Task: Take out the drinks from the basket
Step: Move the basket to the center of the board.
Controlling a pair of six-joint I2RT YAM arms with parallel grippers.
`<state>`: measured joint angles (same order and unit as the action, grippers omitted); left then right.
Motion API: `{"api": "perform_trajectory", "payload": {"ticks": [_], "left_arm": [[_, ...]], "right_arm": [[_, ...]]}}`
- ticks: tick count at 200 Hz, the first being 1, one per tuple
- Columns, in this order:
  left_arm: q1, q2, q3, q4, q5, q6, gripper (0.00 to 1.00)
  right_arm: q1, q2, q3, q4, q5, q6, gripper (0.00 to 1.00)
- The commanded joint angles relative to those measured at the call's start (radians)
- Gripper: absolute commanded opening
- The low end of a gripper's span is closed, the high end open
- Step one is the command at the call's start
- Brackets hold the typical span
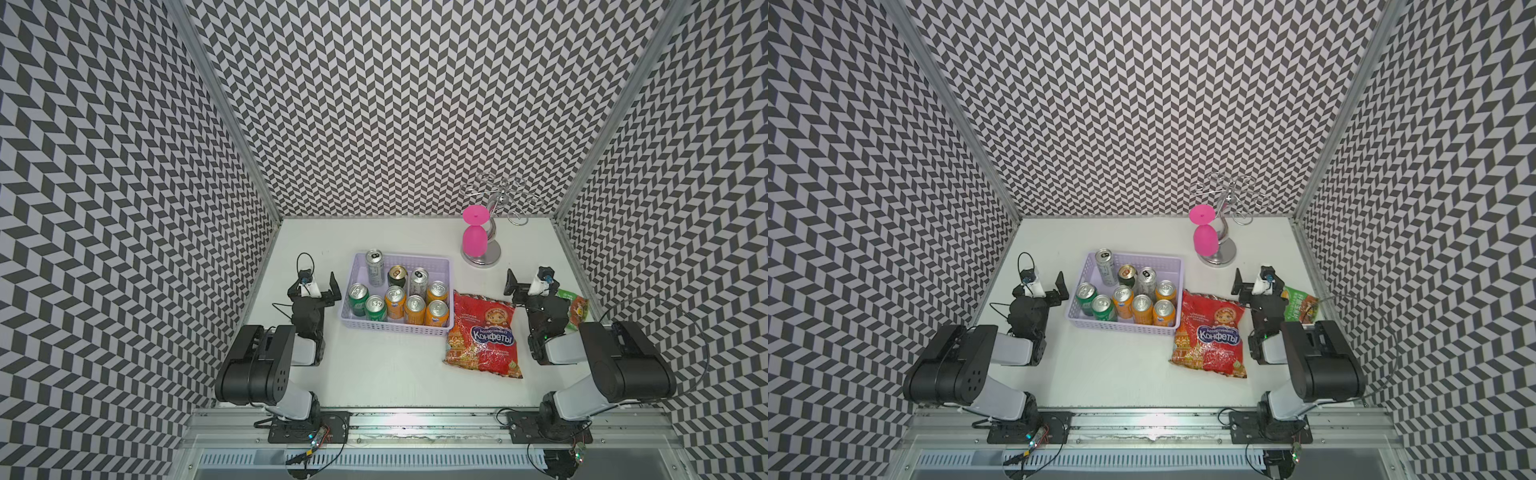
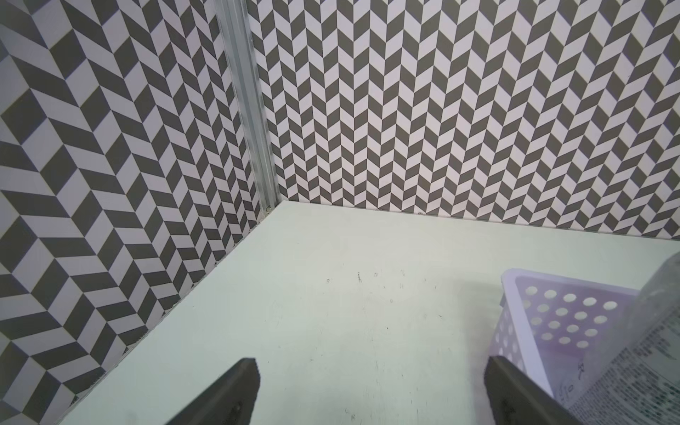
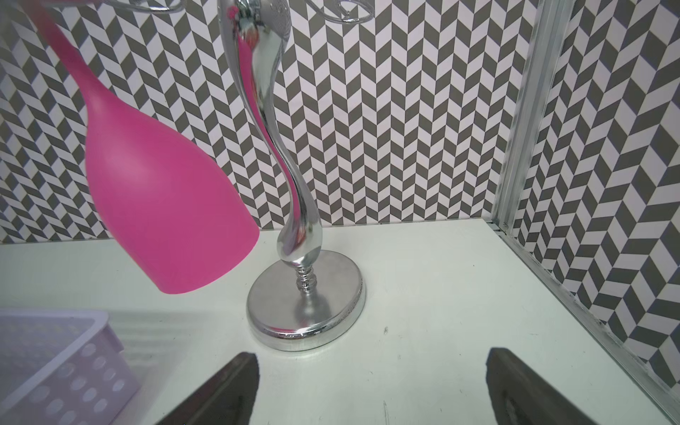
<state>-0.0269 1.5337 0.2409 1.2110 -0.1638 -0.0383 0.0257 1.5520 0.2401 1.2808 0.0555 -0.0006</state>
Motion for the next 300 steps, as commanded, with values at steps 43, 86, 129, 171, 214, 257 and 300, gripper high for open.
{"api": "perform_trajectory", "payload": {"ticks": [43,86,129,171,214,257,300], "left_arm": [[-0.007,0.008,0.014,0.022,-0.005,0.008,0.99],[-0.007,0.007,0.012,0.025,-0.005,0.005,0.99],[-0.037,-0.188,0.033,-0.194,-0.074,-0.009,0.99],[-0.033,-0.479,0.168,-0.629,-0.025,-0.339,0.99],[-0.026,-0.621,0.315,-0.97,0.191,-0.497,0.99],[-0.03,-0.731,0.342,-1.176,0.372,-0.564,0.99],[-0.031,-0.869,0.203,-1.293,0.5,-0.662,0.99]], "right_arm": [[0.005,0.008,-0.002,0.051,-0.003,-0.003,1.0],[0.005,0.004,-0.01,0.068,0.003,0.004,1.0],[0.005,-0.329,-0.122,-0.106,0.067,0.105,1.0],[0.011,-0.696,0.055,-0.715,-0.267,0.213,0.99],[0.079,-0.807,0.107,-0.857,-0.554,0.388,1.0],[0.368,-0.749,0.154,-1.007,-0.464,0.374,1.0],[0.598,-0.61,0.149,-1.001,-0.427,0.445,1.0]]}}
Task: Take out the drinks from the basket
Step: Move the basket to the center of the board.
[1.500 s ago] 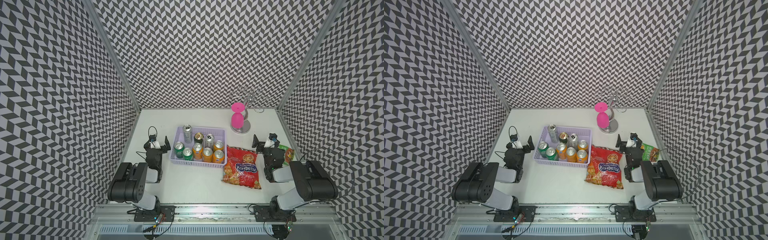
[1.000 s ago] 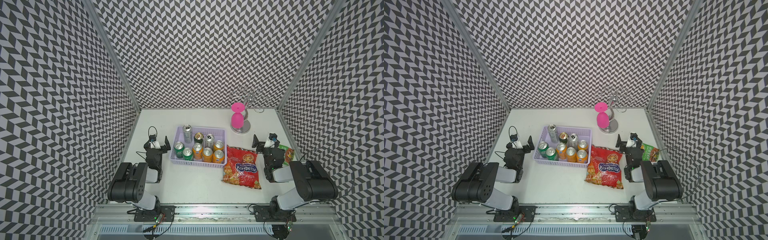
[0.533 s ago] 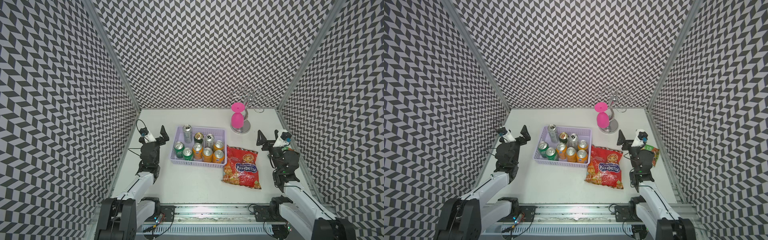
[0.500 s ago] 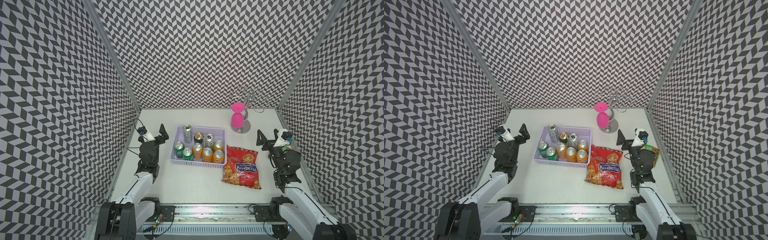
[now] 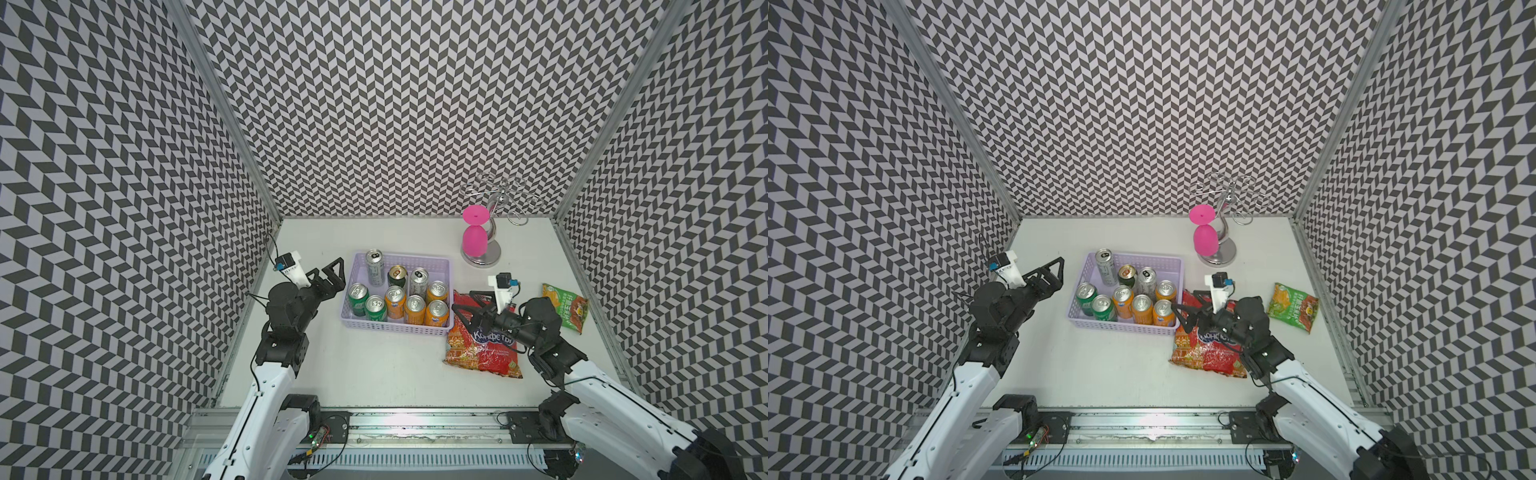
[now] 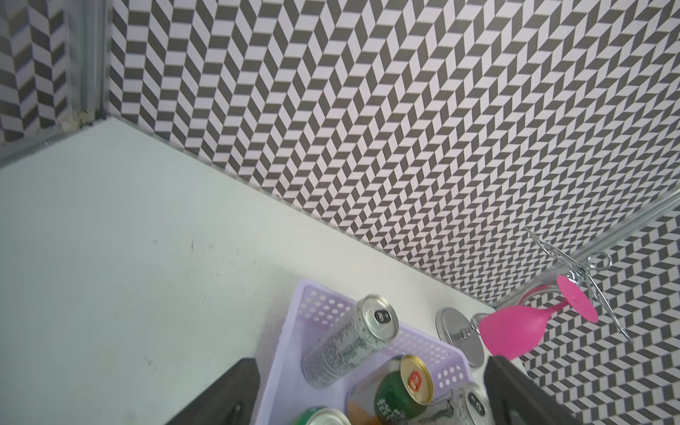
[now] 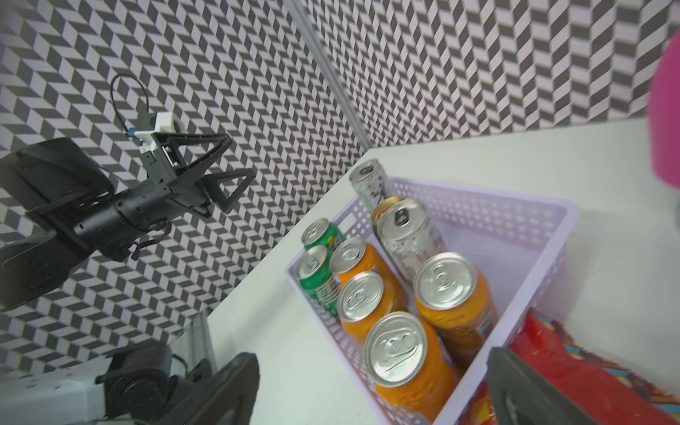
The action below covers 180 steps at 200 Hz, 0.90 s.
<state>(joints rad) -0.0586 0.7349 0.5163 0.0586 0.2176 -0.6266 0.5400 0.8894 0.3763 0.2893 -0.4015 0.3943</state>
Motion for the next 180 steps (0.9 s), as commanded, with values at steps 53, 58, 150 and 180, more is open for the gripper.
{"api": "perform_trajectory", "payload": {"ticks": [53,58,150,180], "left_arm": [[0.0,-0.194,-0.184,-0.229,0.203,-0.168,0.99],[0.0,-0.195,-0.185,-0.236,0.205,-0.17,0.99],[-0.03,-0.108,-0.287,-0.124,0.35,-0.247,0.99],[-0.038,-0.078,-0.312,-0.058,0.35,-0.272,0.99]], "right_arm": [[0.27,0.139,0.004,-0.069,0.123,0.101,1.0],[0.277,0.14,0.004,-0.078,0.137,0.105,1.0],[0.321,0.267,0.061,-0.181,0.285,0.106,0.77],[0.324,0.333,0.079,-0.131,0.315,0.114,0.71]]}}
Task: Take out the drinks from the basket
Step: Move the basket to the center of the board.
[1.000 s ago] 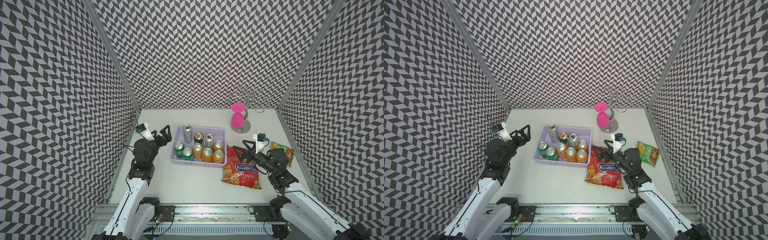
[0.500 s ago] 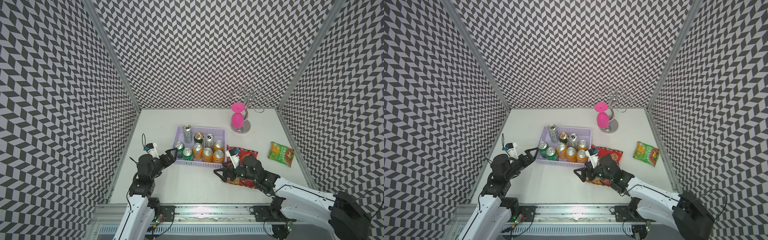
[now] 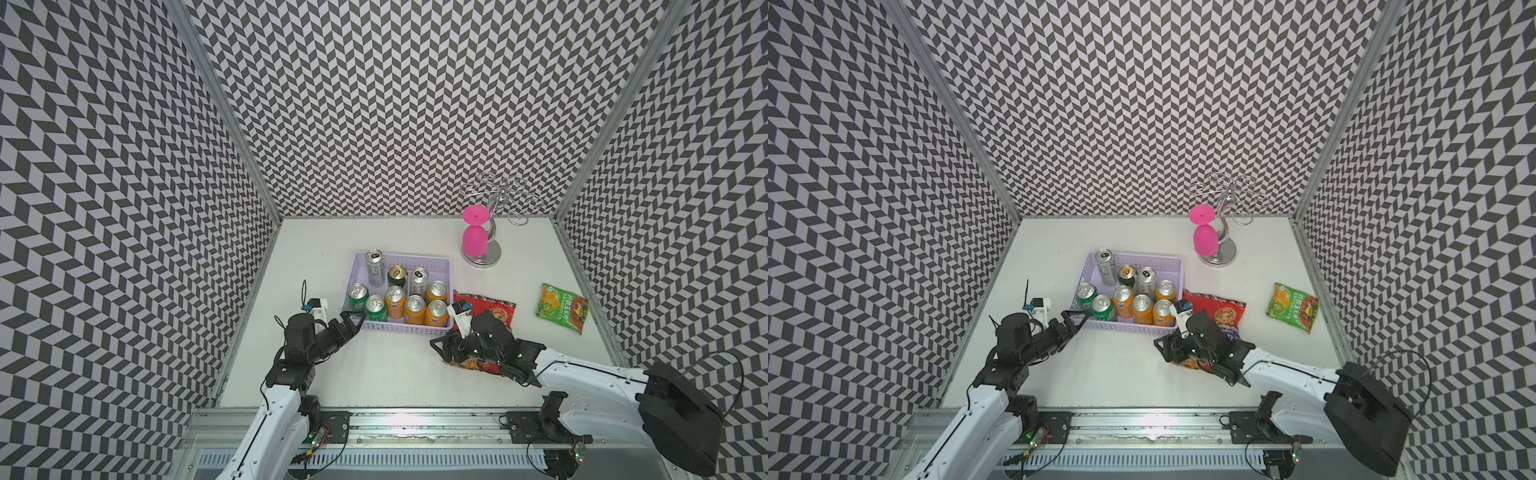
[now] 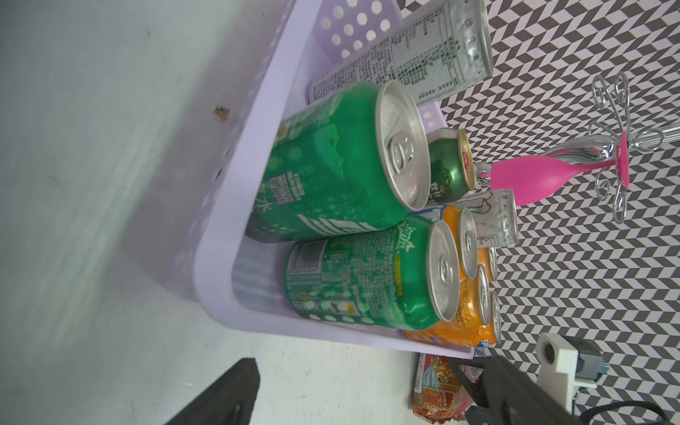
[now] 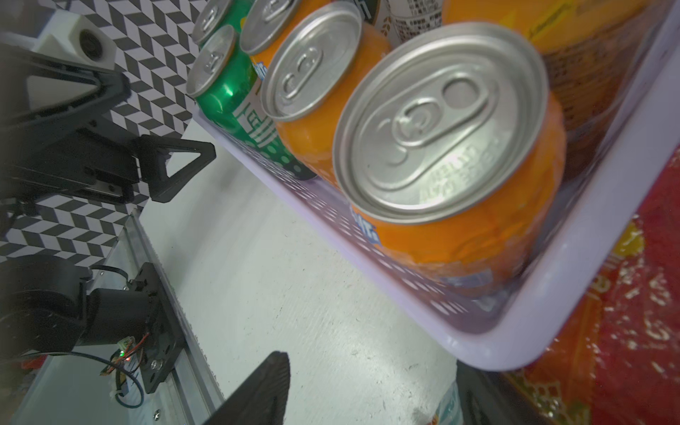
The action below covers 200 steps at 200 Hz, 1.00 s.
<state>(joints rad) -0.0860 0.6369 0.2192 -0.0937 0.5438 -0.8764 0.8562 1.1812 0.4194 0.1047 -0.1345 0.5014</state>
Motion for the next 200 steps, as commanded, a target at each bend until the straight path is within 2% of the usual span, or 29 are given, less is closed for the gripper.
{"api": "perform_trajectory", "payload": {"ticks": [1,92,200], "left_arm": [[-0.011,0.023,-0.015,0.096,0.024,-0.022,0.99],[-0.044,0.247,0.051,0.292,0.049,-0.007,0.98],[-0.063,0.503,0.171,0.428,-0.031,0.034,0.99]], "right_arm": [[0.007,0.043,0.036,0.055,0.05,0.007,0.71],[-0.01,0.133,0.092,0.184,0.259,0.046,0.5],[-0.137,0.294,0.209,0.239,0.182,-0.037,0.49]]}}
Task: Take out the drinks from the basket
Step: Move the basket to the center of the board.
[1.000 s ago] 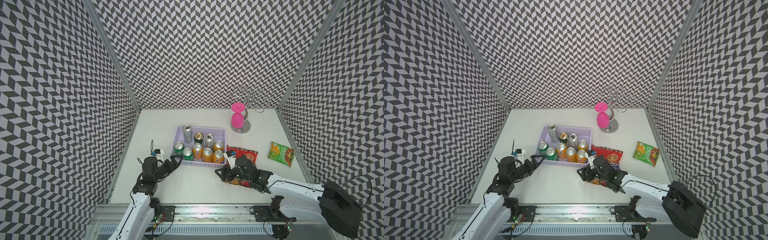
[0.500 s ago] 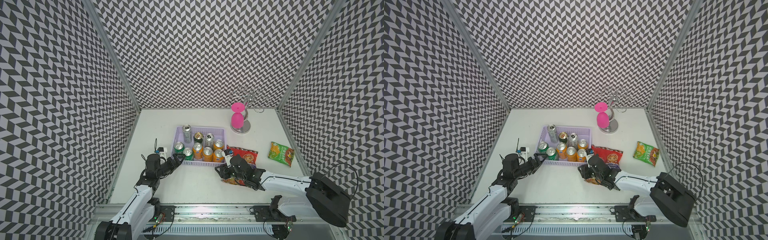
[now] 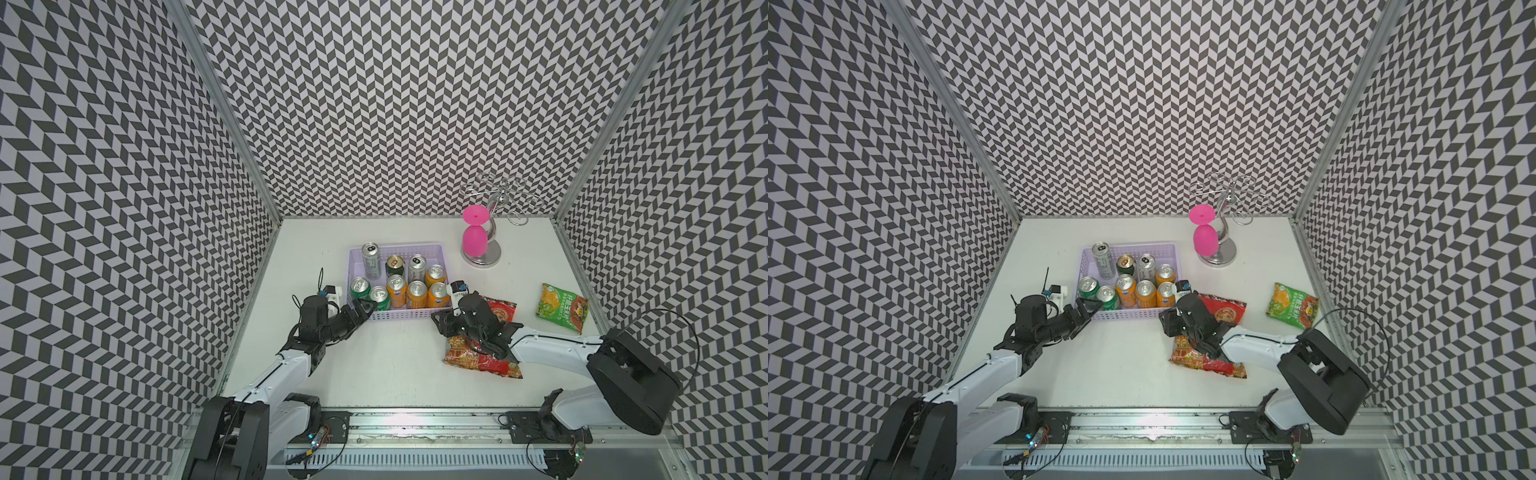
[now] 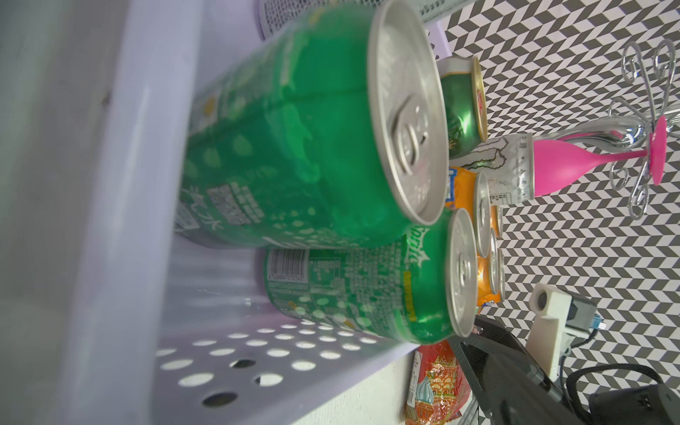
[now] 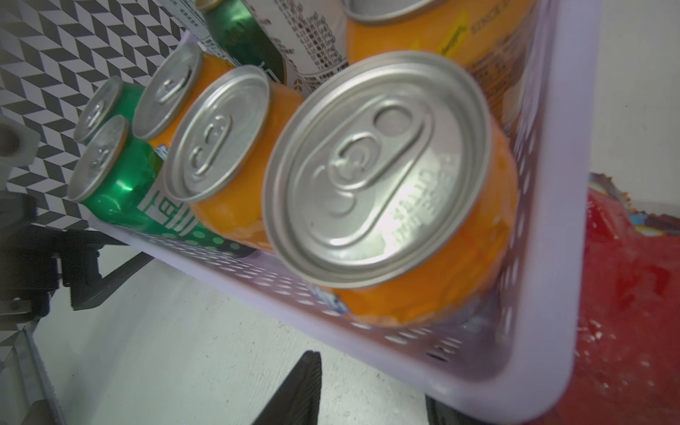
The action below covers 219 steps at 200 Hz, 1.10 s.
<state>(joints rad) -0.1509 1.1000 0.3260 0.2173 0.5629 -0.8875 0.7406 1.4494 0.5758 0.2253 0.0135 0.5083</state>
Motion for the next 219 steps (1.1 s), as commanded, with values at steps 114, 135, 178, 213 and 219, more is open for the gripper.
{"api": "perform_trajectory", "payload": {"ticks": [114,135,178,213,219], "left_arm": [[0.001,0.091,0.141,0.098,-0.105,0.093,0.99],[0.001,0.021,0.151,0.009,-0.122,0.151,0.99],[-0.001,-0.152,0.216,-0.238,-0.253,0.276,0.99],[-0.024,-0.166,0.349,-0.41,-0.382,0.396,0.99],[-0.031,-0.154,0.375,-0.431,-0.403,0.416,0.99]], "right_arm": [[-0.067,0.072,0.09,0.118,-0.057,-0.147,0.52],[-0.067,0.017,0.069,0.055,-0.06,-0.201,0.59],[-0.067,-0.175,0.023,-0.117,0.013,-0.285,0.75],[-0.073,-0.364,0.014,-0.226,0.132,-0.32,0.92],[-0.076,-0.396,0.014,-0.239,0.148,-0.326,0.94]]}}
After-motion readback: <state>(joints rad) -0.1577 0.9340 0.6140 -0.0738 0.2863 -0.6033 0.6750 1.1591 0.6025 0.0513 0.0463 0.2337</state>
